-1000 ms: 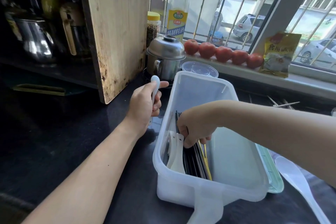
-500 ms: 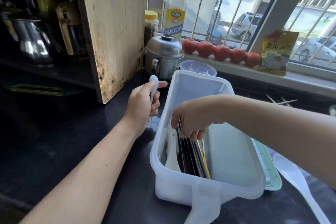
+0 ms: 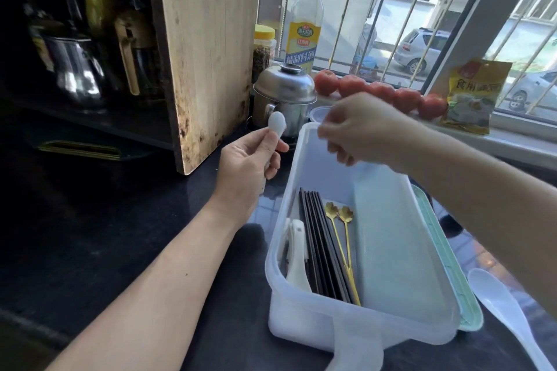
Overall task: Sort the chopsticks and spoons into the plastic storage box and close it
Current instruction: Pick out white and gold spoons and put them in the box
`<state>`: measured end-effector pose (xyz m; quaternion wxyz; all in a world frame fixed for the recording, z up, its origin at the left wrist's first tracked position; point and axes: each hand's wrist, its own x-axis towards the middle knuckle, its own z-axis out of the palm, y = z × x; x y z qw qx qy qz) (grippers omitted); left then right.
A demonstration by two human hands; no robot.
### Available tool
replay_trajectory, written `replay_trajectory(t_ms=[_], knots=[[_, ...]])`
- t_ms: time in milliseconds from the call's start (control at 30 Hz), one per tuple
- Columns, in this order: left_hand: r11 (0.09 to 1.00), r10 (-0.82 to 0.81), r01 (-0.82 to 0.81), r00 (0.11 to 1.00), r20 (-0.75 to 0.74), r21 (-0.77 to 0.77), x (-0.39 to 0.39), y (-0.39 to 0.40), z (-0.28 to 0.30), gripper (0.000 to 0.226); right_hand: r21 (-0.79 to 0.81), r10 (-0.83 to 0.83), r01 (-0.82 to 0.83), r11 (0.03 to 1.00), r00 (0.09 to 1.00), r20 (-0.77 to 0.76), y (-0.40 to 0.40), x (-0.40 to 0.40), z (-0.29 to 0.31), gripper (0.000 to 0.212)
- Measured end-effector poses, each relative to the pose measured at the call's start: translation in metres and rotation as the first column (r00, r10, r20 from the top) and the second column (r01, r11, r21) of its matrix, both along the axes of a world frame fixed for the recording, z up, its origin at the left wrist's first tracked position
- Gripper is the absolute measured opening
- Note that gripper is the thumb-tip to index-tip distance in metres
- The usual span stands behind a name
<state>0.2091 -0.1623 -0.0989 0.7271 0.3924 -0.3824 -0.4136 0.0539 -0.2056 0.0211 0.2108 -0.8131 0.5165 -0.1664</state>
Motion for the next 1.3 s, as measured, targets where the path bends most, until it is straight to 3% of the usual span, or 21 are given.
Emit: replay_trajectory(t_ms=[67, 100, 200, 267, 367, 433, 533, 700, 767, 867, 1033, 1133, 1200, 1300], knots=[[0.998, 0.007, -0.007, 1.0, 0.001, -0.059, 0.001, 0.002, 0.002, 0.018, -0.079, 0.065, -0.049, 0.996, 0.975, 0.213, 0.007, 0.006, 0.013, 0.02], [0.996, 0.004, -0.004, 1.0, 0.001, -0.09, 0.001, 0.003, 0.003, 0.019, -0.082, 0.128, -0.112, 0.99, 0.963, 0.238, 0.012, 0.01, 0.015, 0.018], [0.988, 0.028, -0.015, 0.996, 0.082, -0.155, -0.001, 0.003, 0.002, 0.018, -0.129, 0.303, -0.286, 0.95, 0.942, 0.143, 0.023, 0.024, 0.007, 0.012], [0.983, 0.072, -0.046, 0.987, 0.145, -0.176, -0.001, 0.002, 0.0, 0.014, -0.218, 0.324, -0.295, 0.931, 0.939, 0.115, 0.021, 0.024, 0.004, 0.014], [0.976, 0.189, -0.158, 0.956, 0.226, -0.149, 0.001, -0.002, -0.006, 0.019, -0.352, 0.242, -0.135, 0.926, 0.929, 0.281, 0.021, 0.01, 0.011, 0.016], [0.97, 0.24, -0.225, 0.945, 0.222, -0.089, 0.001, -0.004, -0.006, 0.03, -0.509, 0.177, 0.042, 0.86, 0.91, 0.375, 0.025, -0.005, 0.018, 0.005], [0.977, 0.211, -0.215, 0.956, 0.203, -0.004, -0.003, -0.005, -0.005, 0.029, -0.598, 0.059, 0.145, 0.788, 0.949, 0.309, 0.042, -0.026, 0.023, 0.011], [0.983, 0.168, -0.179, 0.957, 0.235, 0.026, -0.003, -0.007, -0.01, 0.028, -0.365, 0.022, -0.079, 0.927, 0.987, -0.158, 0.074, -0.034, 0.009, 0.024], [0.984, 0.155, -0.17, 0.965, 0.21, 0.055, -0.002, -0.008, -0.01, 0.027, -0.163, 0.101, -0.155, 0.974, 0.949, -0.299, 0.082, -0.03, 0.002, 0.024], [0.988, 0.109, -0.127, 0.977, 0.184, 0.085, -0.001, -0.009, -0.013, 0.026, 0.059, 0.293, -0.302, 0.952, 0.835, -0.466, 0.087, -0.02, -0.011, 0.025], [0.991, -0.007, -0.017, 0.985, 0.171, 0.134, -0.004, -0.012, -0.017, 0.03, 0.355, 0.575, -0.458, 0.815, 0.559, -0.598, 0.082, 0.001, -0.039, 0.017], [0.989, -0.012, -0.011, 0.988, 0.157, 0.145, -0.003, -0.012, -0.018, 0.032, 0.435, 0.657, -0.504, 0.746, 0.449, -0.606, 0.079, 0.003, -0.047, 0.018], [0.988, -0.006, -0.016, 0.989, 0.146, 0.152, -0.002, -0.012, -0.018, 0.033, 0.468, 0.681, -0.506, 0.724, 0.421, -0.599, 0.08, 0.0, -0.04, 0.018], [0.988, -0.015, -0.005, 0.991, 0.13, 0.153, -0.003, -0.012, -0.018, 0.032, 0.44, 0.62, -0.439, 0.784, 0.506, -0.6, 0.069, -0.007, -0.031, 0.02]])
